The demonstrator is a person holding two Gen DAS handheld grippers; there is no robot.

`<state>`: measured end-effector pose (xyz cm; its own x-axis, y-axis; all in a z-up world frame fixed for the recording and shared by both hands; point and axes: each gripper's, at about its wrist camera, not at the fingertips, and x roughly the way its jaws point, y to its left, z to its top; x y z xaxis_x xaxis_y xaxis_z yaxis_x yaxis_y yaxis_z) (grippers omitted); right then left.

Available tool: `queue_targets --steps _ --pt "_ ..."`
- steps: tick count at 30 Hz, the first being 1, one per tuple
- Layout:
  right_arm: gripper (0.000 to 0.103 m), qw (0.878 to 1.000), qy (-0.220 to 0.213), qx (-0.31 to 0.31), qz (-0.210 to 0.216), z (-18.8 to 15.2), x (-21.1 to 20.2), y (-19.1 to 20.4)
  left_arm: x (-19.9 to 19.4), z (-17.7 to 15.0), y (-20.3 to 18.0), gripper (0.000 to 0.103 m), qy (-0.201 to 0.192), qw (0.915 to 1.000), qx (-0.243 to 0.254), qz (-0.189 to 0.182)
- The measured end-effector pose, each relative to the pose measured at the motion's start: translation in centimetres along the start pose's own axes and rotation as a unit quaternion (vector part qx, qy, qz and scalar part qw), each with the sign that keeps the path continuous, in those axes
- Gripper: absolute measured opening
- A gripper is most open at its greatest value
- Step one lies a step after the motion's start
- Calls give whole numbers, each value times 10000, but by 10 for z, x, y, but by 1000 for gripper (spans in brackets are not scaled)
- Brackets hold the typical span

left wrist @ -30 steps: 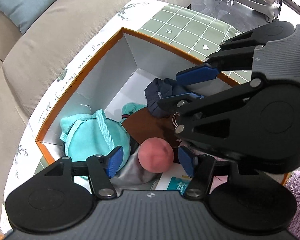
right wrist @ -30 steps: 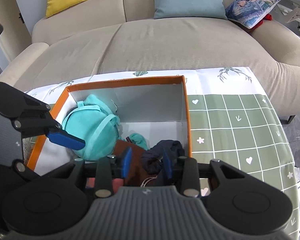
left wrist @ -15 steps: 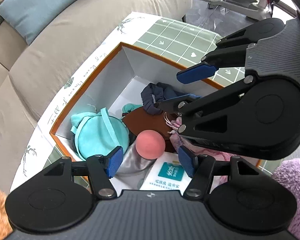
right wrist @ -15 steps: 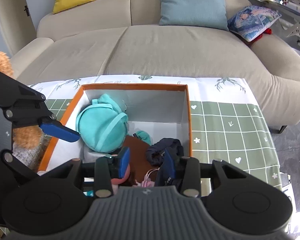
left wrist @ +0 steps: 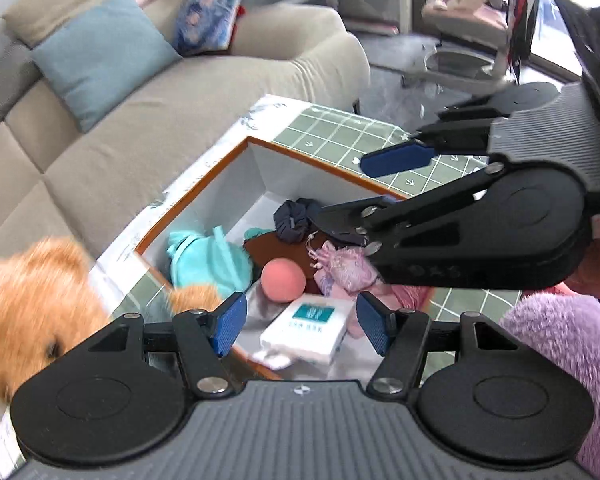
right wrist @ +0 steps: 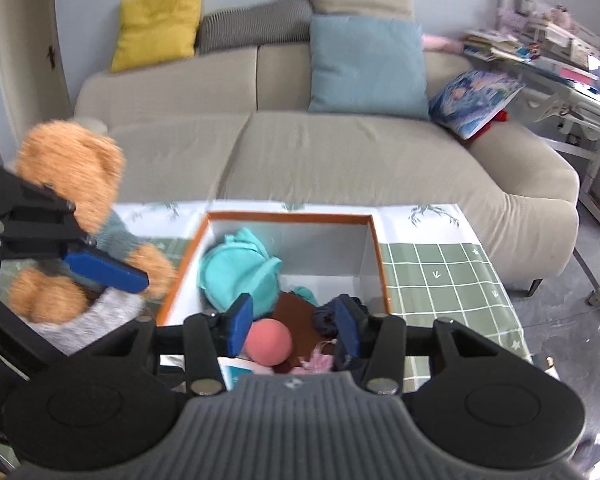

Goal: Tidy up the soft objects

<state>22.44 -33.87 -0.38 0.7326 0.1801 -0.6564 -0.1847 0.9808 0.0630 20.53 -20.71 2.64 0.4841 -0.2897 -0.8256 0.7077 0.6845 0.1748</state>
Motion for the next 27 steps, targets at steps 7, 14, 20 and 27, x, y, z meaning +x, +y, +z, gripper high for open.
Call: queue_targets --steps 7,14,20,27 --pt "51 9990 -429 67 113 -25 -53 44 -66 -62 1 74 -784 9951 -575 155" --pt "67 9958 -864 263 176 -51 -105 85 -124 -130 7 74 -1616 9685 -1785 641" --pt "70 9932 -1162 45 -16 -82 -136 122 -147 -176 4 76 -2026 9355 -2624 1225" --pt "79 9885 -1465 95 -365 -122 -143 152 -144 -216 4 85 -1862 9051 -3289 1948"
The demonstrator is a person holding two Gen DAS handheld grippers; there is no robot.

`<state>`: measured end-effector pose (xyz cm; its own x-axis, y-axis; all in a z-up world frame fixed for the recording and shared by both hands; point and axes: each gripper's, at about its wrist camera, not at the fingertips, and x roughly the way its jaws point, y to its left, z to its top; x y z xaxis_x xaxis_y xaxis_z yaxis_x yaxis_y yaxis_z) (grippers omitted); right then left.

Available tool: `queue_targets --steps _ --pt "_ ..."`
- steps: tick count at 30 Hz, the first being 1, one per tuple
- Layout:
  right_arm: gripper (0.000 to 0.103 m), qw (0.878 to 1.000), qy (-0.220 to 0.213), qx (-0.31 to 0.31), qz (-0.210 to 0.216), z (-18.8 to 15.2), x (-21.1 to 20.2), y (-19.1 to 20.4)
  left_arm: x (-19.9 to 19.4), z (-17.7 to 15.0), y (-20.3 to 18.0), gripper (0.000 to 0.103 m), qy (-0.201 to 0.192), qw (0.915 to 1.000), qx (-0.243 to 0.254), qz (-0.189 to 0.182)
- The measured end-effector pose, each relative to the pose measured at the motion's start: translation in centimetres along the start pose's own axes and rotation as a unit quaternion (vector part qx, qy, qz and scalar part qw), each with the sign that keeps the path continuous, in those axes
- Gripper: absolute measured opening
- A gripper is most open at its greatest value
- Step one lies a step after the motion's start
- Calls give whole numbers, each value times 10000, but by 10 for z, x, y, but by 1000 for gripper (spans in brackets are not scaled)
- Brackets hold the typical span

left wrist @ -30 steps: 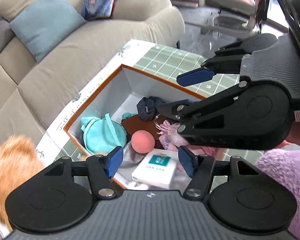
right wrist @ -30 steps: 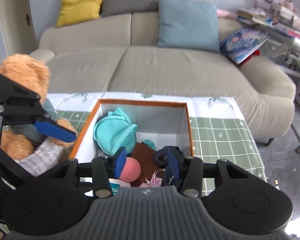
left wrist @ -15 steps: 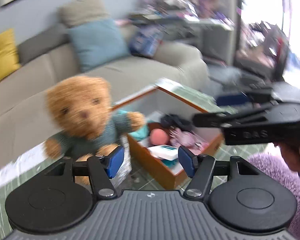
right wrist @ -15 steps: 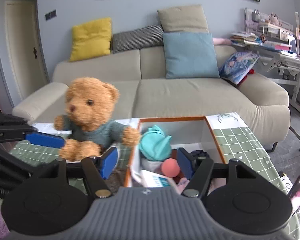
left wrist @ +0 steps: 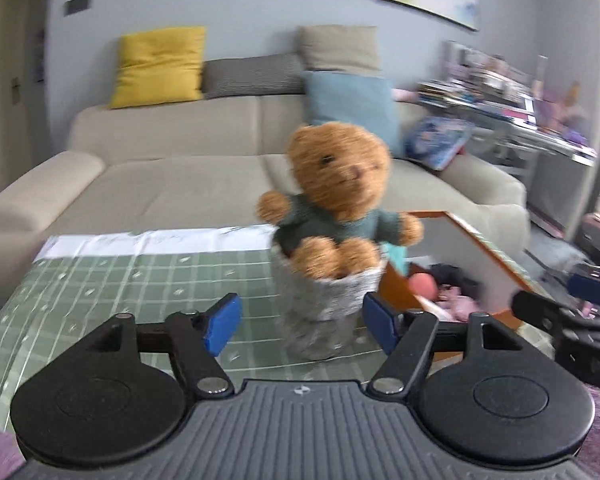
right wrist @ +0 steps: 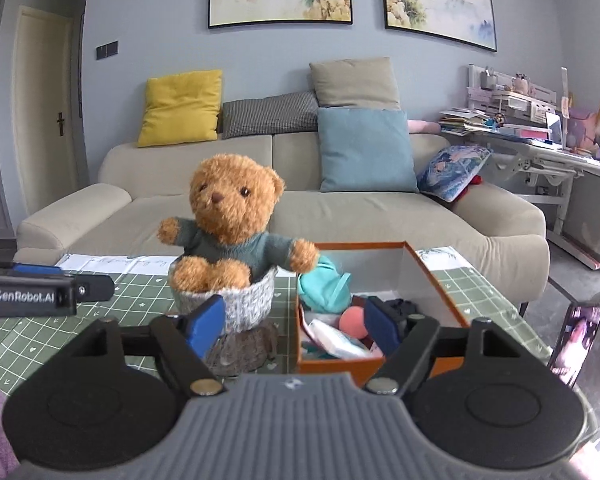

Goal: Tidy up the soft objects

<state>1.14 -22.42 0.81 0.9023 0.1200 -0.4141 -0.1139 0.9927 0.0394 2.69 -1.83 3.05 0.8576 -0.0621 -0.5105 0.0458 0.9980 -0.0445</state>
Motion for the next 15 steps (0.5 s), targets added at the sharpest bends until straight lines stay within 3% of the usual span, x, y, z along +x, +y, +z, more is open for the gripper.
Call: queue_targets --steps 5,9,15 --pt "80 9999 -111 50 -41 -19 6 6 2 -21 -1 89 -65 9996 63 279" --pt "81 9997 -247 26 -49 -31 12 10 10 -34 -3 89 86 9998 125 122" --pt "84 9999 -102 66 -84 -38 19 10 13 -52 -8 90 142 9990 322 281"
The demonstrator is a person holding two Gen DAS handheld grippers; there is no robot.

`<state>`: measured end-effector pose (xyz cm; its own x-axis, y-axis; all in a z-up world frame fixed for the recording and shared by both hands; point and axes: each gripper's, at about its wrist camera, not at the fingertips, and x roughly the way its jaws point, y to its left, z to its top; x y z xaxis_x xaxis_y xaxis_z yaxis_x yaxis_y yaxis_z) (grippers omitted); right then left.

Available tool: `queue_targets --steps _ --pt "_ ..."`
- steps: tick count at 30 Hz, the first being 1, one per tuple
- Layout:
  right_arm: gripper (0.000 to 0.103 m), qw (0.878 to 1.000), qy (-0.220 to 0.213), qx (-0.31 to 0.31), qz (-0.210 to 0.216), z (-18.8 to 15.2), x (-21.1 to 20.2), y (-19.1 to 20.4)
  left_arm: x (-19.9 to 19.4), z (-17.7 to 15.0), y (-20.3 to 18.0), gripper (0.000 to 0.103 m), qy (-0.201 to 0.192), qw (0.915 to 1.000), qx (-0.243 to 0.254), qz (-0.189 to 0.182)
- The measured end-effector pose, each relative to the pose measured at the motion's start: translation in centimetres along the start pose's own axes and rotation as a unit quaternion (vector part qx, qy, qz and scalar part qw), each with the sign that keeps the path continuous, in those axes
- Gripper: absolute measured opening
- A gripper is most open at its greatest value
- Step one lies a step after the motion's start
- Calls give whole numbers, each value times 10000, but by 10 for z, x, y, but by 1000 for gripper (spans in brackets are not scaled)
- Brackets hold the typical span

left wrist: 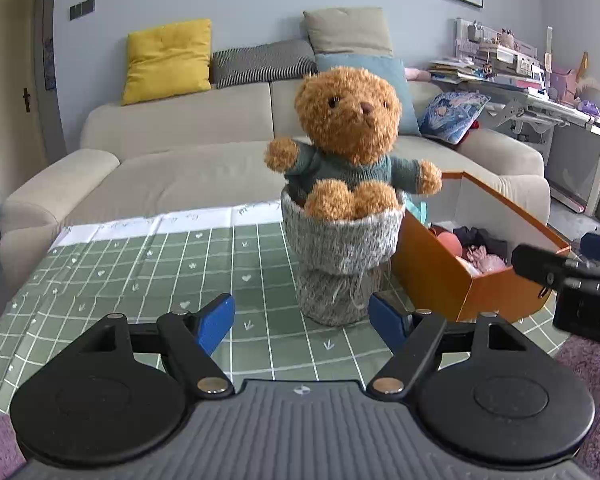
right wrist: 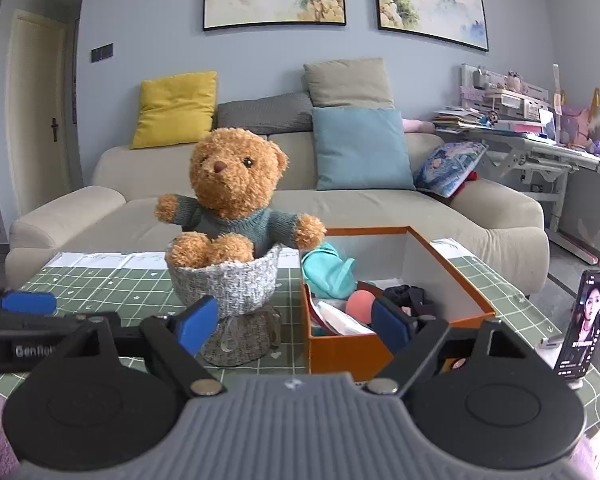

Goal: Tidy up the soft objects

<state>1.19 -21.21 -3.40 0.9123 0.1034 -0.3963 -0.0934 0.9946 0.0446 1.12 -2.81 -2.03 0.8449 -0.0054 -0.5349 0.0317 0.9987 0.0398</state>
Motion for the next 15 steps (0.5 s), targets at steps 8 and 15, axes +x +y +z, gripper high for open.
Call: queue_targets --steps 8,15 --pt "84 9998 149 62 -120 -3 6 -4 2 -3 -3 90 47 10000 81 0" --pt "84 9999 134 29 -103 -4 5 -3 2 -2 -3 90 77 9999 85 7"
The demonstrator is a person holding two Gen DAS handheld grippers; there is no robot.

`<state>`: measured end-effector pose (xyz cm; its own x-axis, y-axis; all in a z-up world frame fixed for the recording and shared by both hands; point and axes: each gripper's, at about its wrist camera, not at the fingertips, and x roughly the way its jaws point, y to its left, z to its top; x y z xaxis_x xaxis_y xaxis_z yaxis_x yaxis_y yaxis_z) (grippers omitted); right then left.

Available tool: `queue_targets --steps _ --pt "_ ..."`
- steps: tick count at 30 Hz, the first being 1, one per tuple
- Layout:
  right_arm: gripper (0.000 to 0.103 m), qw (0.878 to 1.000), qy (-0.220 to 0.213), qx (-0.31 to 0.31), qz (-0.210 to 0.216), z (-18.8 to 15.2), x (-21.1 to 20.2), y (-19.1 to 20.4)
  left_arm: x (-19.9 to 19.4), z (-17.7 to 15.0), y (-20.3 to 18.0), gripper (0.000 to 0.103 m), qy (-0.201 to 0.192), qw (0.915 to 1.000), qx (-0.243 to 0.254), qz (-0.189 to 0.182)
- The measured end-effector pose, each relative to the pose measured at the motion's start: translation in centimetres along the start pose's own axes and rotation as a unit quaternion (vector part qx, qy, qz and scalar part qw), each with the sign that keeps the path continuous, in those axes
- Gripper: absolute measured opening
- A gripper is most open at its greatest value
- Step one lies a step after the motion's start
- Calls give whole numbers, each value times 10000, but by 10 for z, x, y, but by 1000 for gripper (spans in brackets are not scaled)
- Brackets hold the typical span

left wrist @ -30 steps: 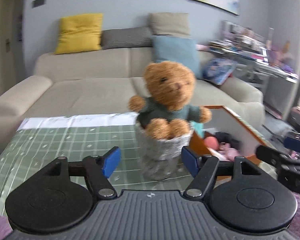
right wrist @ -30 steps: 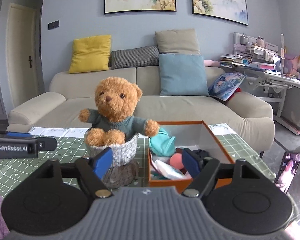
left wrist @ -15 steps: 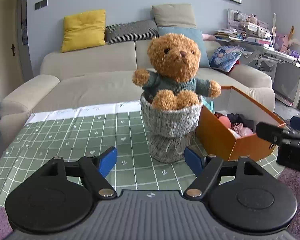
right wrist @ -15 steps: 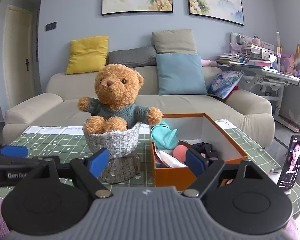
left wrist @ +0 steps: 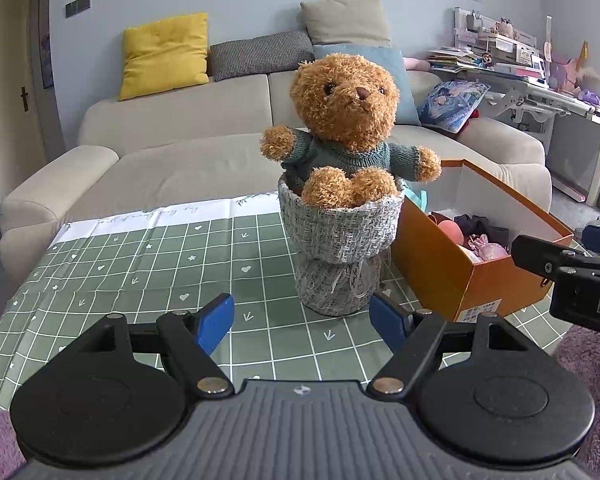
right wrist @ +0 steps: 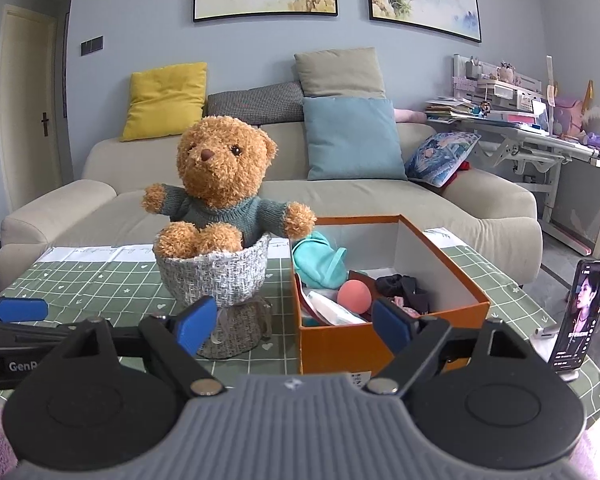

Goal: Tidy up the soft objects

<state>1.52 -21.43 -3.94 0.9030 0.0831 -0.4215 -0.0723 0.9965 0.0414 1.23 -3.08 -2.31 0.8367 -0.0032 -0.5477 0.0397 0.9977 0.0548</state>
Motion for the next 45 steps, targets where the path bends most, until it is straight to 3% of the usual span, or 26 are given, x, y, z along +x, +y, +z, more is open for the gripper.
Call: queue_targets --steps 45 --pt "84 10000 -13 -39 37 0 -1 -1 -3 0 4 90 -58 10000 -10 23"
